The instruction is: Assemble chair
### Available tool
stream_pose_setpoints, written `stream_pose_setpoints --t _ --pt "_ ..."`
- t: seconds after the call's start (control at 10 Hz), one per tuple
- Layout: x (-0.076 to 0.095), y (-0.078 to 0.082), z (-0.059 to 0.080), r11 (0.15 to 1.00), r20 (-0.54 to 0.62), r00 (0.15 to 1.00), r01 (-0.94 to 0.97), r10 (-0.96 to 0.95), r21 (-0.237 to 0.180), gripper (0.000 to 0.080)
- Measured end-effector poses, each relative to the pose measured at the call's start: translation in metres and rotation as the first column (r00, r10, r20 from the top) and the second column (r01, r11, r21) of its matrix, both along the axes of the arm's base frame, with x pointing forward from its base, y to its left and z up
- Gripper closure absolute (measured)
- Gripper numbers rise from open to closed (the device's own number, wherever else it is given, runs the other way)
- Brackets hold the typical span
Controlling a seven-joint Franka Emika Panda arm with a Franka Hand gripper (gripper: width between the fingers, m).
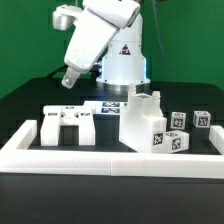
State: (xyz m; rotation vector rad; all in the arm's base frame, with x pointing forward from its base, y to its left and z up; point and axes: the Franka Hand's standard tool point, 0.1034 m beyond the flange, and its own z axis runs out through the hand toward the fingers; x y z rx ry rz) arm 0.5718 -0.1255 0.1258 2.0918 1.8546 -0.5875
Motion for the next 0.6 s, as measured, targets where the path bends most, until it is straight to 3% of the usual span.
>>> stream_pose_setpoints --t 0.2,0.6 --pt "-0.0054 -0.0041 -0.0013 0.977 0.08 0.975 0.211 -0.209 -0.012 0.015" --pt "-0.0088 -0.0006 -0.0056 0.914 0.182 0.9 0.405 -0.397 -0.011 0.015"
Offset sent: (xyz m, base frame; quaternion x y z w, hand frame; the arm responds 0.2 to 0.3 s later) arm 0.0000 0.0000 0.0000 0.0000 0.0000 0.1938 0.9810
